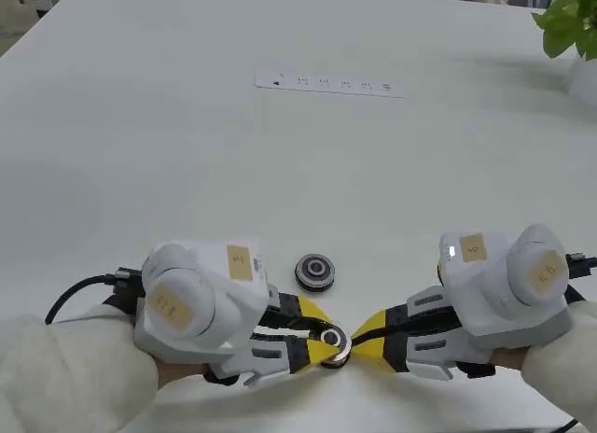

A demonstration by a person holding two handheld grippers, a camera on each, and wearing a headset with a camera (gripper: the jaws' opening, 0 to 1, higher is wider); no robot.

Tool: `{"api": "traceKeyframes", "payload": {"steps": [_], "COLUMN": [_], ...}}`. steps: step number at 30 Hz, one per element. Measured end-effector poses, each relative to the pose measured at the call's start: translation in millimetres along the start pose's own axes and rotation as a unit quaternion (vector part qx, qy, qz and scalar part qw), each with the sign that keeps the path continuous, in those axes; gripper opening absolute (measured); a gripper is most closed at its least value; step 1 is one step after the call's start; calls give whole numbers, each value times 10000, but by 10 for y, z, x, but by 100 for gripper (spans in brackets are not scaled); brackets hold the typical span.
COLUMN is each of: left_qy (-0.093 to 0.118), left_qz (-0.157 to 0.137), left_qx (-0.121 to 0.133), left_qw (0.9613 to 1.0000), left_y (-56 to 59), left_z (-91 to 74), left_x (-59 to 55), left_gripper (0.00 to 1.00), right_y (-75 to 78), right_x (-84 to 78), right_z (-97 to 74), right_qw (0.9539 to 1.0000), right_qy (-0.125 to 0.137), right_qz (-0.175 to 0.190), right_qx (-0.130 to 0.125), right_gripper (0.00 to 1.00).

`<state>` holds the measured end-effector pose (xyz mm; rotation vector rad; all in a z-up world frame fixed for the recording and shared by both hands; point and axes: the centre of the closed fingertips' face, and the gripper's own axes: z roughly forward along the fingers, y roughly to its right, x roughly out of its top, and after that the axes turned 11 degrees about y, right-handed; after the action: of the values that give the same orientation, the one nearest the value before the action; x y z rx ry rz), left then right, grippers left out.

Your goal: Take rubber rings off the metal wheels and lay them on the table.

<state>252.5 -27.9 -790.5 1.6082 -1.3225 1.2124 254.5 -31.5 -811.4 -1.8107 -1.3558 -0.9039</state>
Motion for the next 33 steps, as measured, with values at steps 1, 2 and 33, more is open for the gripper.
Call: {"api": "traceKeyframes", "payload": {"steps": [1,2,33], "left_qy": [5,11,97], "left_qz": [15,33,68], "left_qx": [-2,-3,32], "left_qw": [10000,10000,9999], "left_y": [1,1,-25], "left_z": [0,0,13], "left_x": [0,0,-12], "left_gripper": [14,14,14], "right_y": [5,8,58], "right_x": [-3,-6,97], "right_z": [0,-1,-74], "right_qw": [10000,10000,9854], "right_qy": [-10,-14,491], "right_qz": [69,96,1616], "right_qx": [-10,-17,-189], "right_gripper": [0,0,0]}}
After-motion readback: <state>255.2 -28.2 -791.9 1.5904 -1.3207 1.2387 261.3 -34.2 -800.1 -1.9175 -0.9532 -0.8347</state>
